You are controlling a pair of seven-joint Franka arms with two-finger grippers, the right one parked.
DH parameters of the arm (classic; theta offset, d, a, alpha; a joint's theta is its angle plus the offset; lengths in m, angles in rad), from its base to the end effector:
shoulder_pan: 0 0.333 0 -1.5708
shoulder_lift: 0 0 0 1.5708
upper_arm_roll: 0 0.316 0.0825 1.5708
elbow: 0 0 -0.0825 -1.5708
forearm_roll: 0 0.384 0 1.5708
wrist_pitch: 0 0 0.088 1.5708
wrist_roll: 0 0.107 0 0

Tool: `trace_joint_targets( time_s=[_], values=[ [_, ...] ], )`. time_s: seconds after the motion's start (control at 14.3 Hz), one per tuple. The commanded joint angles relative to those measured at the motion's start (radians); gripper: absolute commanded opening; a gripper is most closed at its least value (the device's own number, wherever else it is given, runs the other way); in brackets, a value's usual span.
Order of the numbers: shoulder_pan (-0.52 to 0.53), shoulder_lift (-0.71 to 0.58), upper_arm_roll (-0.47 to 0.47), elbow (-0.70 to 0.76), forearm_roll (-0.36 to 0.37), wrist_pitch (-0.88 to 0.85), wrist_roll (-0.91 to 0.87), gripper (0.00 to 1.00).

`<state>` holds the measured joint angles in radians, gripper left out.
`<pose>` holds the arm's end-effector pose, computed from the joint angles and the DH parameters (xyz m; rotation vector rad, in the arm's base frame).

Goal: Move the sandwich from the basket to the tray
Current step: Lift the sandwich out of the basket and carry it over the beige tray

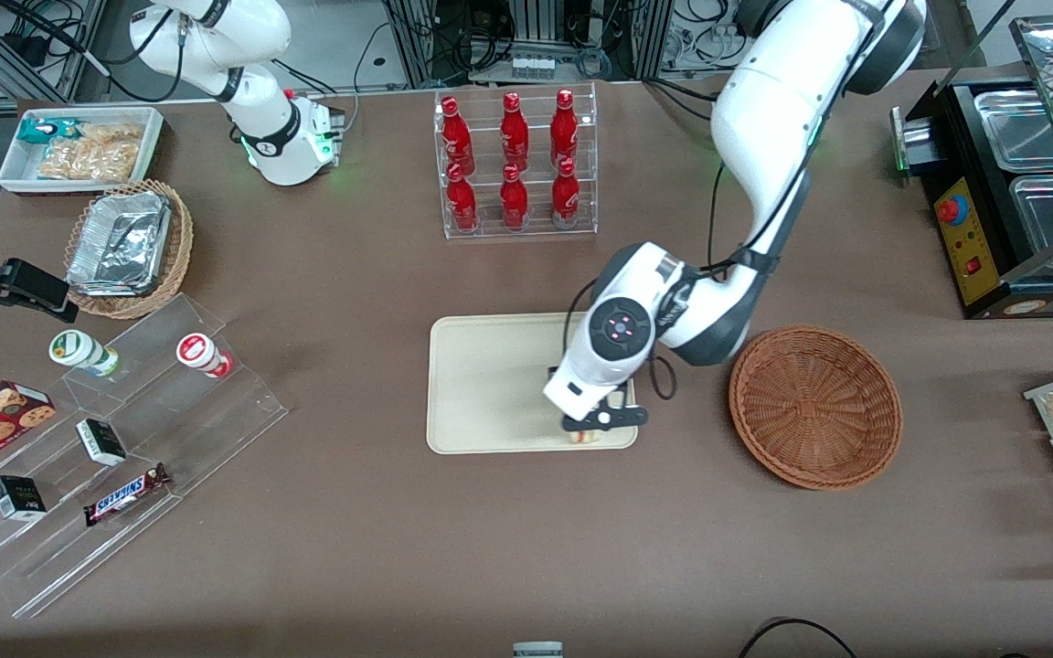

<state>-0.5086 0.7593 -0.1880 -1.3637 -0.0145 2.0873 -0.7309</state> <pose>0.5796 -0.4477 0.2712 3.0418 0.1381 -0.1692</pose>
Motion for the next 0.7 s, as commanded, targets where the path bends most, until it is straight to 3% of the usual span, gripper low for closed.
trace_joint_targets(
  time_s=[0.0, 0.63],
  values=[
    [-0.008, 0.057, -0.054, 0.061, -0.007, 0.048, -0.034, 0.14],
    [-0.047, 0.110, -0.071, 0.107, 0.005, -0.010, -0.067, 0.14]
  ],
)
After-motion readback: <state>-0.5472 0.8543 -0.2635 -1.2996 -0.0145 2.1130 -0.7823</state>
